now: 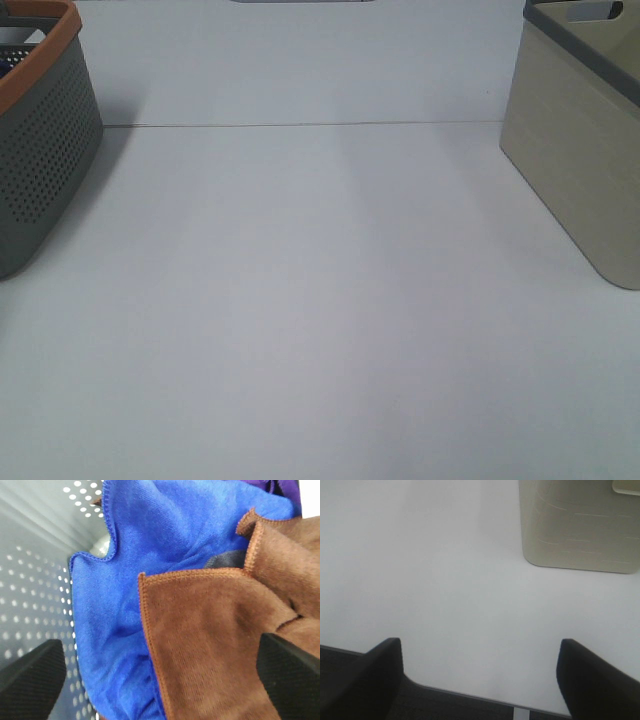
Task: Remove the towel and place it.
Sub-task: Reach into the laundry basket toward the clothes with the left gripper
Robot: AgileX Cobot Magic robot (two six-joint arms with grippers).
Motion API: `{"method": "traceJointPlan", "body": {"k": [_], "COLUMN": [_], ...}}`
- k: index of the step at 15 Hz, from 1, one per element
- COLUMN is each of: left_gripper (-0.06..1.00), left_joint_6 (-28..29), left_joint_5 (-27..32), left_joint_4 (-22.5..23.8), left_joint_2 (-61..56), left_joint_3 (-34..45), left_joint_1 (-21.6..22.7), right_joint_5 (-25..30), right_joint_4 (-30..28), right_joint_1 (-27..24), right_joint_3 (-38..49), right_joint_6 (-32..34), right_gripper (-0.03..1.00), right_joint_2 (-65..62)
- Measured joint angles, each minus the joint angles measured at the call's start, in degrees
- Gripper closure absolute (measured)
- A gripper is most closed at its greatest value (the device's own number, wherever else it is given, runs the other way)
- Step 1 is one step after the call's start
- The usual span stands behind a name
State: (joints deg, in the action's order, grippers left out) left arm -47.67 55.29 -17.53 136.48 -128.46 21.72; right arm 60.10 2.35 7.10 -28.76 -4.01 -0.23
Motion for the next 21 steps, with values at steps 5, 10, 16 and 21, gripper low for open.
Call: {"method": "traceJointPlan", "body": {"k": [5,10,16,21], "left_gripper": [-0.05,-0.05,-0.05,-0.05], "left_joint_6": [-7.3,-9.0,-11.1,-12.0], "left_joint_5": [-4.6,-4.8,-4.0,-2.9], "left_joint_4": [-5.2,-7.8,-6.9,-7.3], "left_joint_2": [1.0,1.3,4.2,5.8], "left_joint_3": [-0.1,-0.1,-0.1,-0.1], "left_joint_1": [0.0,0.0,0.0,0.0], "right_joint_5": [0.0,0.0,0.0,0.0], "right_joint_4": [0.0,0.0,0.0,0.0], "right_joint_1": [0.0,0.0,0.0,0.0], "right_joint_3": [0.0,0.0,0.0,0.0], "right_joint_6": [0.0,0.0,0.0,0.0], "right_gripper": [0.23,0.23,0.23,0.23], "right_joint_2": [0.0,0.0,0.0,0.0]}}
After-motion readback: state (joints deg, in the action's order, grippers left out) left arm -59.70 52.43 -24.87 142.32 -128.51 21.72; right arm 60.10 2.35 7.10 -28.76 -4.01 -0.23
